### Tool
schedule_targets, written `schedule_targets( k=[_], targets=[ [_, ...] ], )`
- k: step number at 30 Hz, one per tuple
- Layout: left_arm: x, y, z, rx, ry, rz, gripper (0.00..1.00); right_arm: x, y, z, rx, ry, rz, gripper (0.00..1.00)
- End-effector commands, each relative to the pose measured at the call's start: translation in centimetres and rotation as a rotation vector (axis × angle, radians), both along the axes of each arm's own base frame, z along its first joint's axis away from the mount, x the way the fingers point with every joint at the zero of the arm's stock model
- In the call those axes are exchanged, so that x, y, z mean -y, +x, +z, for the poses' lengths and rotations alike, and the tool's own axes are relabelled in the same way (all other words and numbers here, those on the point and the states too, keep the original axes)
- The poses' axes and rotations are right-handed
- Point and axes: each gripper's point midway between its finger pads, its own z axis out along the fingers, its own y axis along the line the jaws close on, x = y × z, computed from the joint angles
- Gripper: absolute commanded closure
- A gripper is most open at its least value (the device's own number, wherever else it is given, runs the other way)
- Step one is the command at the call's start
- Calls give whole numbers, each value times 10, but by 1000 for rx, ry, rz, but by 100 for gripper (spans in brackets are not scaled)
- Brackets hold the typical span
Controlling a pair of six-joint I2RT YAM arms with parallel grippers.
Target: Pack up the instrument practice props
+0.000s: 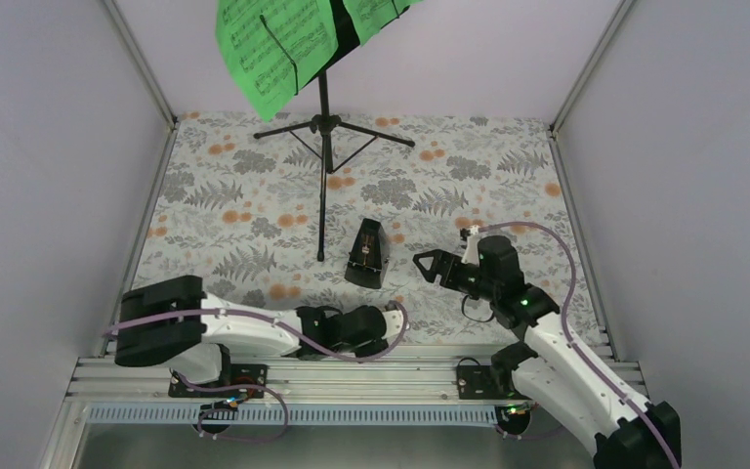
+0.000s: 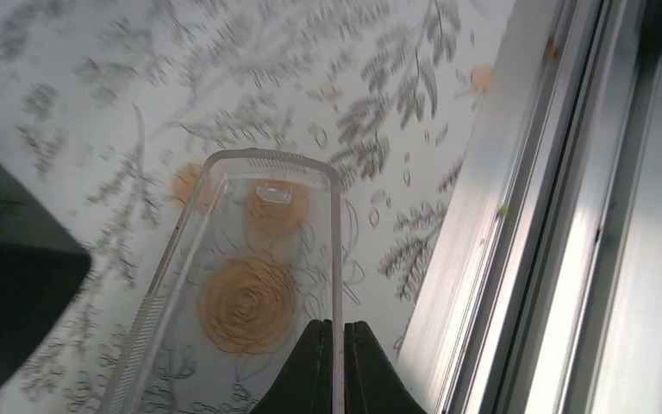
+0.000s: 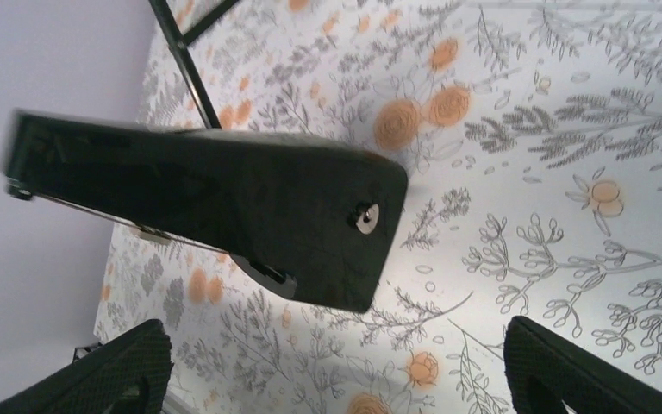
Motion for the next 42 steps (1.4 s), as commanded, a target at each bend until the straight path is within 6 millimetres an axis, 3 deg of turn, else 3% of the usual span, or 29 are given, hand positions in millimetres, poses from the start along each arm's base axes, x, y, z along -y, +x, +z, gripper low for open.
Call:
schedule_targets(
  k=[1,4,10,14,19,25,30,42],
  targets=[
    [4,15,42,-5,-148,106,98,10,6,21,73,30,-72,5],
    [6,22,76,-55,-257,157,98,4,4,48,145,112,-48,2],
    [-12,48,174,-192,-612,233,98,-21,-11,136,366,317,125,0],
    [-21,44,251,-264,-876,174,98,-48,-34,183,474,450,354,0],
    [-37,38,312,-350,-1137,87,98,-74,-53,219,607,488,494,0],
    [-49,32,342,-380,-1272,2,98,-101,-72,240,700,514,581,0],
    [-50,25,348,-371,-1279,-55,98,-99,-76,260,774,548,577,2],
    [-52,13,358,-344,-1290,-136,98,-103,-80,285,821,619,600,19]
  ],
)
